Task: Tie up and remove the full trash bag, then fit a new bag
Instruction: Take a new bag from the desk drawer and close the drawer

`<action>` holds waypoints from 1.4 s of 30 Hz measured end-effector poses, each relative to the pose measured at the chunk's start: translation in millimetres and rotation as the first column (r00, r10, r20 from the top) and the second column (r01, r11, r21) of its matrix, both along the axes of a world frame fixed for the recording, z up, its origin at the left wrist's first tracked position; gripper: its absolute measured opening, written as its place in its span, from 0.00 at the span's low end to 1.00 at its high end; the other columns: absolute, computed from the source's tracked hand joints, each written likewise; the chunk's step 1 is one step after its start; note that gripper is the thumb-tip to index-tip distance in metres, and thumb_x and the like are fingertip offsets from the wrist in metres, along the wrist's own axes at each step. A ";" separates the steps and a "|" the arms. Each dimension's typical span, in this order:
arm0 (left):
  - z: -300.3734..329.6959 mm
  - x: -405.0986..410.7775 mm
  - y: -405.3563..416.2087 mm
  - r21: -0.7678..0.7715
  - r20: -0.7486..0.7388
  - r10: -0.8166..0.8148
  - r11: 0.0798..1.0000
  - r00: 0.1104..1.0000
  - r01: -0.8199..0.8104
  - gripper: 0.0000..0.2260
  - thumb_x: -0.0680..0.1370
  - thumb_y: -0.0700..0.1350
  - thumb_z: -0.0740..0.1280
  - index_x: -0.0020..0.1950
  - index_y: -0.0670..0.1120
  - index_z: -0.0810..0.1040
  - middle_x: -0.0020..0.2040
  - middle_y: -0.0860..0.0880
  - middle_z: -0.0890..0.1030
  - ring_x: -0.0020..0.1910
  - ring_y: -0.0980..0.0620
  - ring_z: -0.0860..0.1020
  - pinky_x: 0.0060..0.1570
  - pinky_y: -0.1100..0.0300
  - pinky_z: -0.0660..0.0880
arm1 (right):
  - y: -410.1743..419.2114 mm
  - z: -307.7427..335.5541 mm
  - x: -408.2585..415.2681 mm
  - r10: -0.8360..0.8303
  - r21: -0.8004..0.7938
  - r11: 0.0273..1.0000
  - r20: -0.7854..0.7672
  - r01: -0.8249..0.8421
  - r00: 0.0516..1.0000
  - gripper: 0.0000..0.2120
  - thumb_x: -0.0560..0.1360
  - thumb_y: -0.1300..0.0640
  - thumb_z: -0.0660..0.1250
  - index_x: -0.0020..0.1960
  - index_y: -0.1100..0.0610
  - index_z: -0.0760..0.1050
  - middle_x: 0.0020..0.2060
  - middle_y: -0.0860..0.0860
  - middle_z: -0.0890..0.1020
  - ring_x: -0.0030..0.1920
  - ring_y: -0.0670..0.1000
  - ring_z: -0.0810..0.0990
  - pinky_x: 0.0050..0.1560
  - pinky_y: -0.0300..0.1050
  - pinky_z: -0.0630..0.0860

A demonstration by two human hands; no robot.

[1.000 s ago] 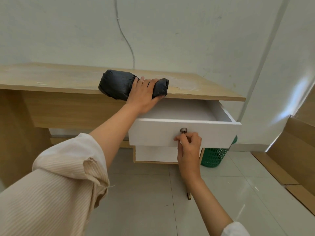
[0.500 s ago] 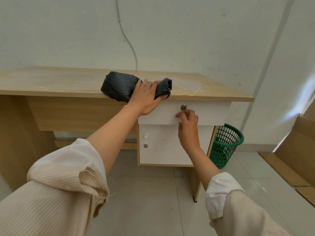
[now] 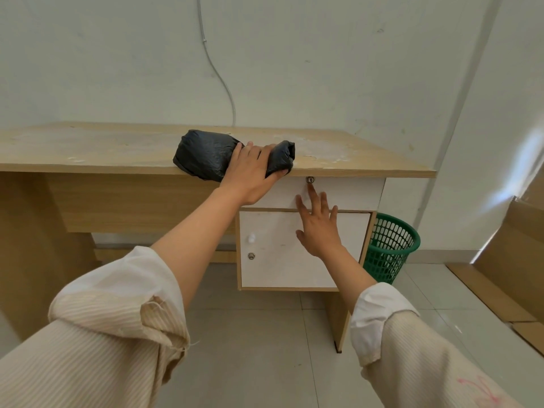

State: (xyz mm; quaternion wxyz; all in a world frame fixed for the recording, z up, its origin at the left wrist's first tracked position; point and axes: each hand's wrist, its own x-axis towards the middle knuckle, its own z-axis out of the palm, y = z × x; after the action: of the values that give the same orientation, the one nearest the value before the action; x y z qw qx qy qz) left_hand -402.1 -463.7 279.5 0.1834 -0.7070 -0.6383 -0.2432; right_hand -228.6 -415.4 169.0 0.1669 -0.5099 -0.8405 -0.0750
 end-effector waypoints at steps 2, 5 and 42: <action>0.0 0.0 -0.4 0.002 -0.004 -0.001 1.000 1.000 0.001 0.29 0.79 0.62 0.54 0.75 0.46 0.59 0.71 0.41 0.68 0.75 0.40 0.58 0.74 0.47 0.46 | -5.3 6.1 0.9 -0.002 -0.013 1.000 -0.026 0.002 1.000 0.33 0.78 0.54 0.63 0.78 0.52 0.50 0.78 0.54 0.40 0.77 0.61 0.38 0.74 0.67 0.44; -0.8 0.1 0.1 0.015 -0.012 -0.001 1.000 1.000 0.001 0.29 0.79 0.61 0.54 0.75 0.46 0.59 0.71 0.41 0.68 0.74 0.40 0.59 0.74 0.47 0.47 | -25.6 9.7 4.8 0.075 0.298 0.954 -0.203 -0.011 0.976 0.21 0.75 0.62 0.66 0.67 0.55 0.71 0.74 0.57 0.64 0.75 0.61 0.57 0.74 0.65 0.54; 61.7 13.3 -34.9 -0.146 0.283 0.076 0.989 0.956 -0.035 0.22 0.79 0.56 0.58 0.67 0.43 0.68 0.57 0.44 0.76 0.56 0.42 0.73 0.62 0.51 0.64 | -37.1 136.7 33.4 -0.054 0.008 0.998 -0.153 0.056 0.987 0.19 0.76 0.59 0.64 0.66 0.53 0.69 0.59 0.54 0.75 0.59 0.58 0.72 0.64 0.56 0.66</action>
State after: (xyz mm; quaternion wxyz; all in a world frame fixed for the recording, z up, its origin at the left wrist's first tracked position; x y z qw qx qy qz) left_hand -388.8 -498.6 341.2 0.0455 -0.6568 -0.6933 -0.2931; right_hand -195.2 -452.5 305.7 0.2319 -0.5360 -0.8105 -0.0455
